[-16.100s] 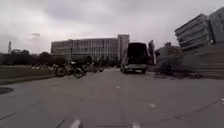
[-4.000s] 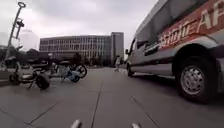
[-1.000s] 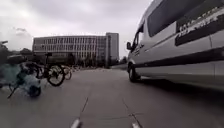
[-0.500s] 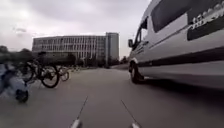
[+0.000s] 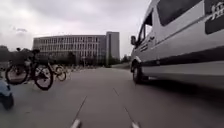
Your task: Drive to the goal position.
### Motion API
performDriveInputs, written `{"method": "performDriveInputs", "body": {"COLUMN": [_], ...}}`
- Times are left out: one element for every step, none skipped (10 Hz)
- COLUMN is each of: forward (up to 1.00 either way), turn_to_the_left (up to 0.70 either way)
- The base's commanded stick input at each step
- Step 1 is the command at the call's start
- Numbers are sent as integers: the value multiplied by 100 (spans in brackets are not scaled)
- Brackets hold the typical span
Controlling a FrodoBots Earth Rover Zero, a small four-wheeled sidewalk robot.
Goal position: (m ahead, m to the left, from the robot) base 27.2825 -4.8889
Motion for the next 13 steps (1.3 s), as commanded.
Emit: {"method": "performDriveInputs", "body": {"forward": [70,70,70,70,70,70,70,70,70,70,70,70,70], "turn_to_the_left": [0,0,0,0,0,0,0,0,0,0,0,0,0]}}
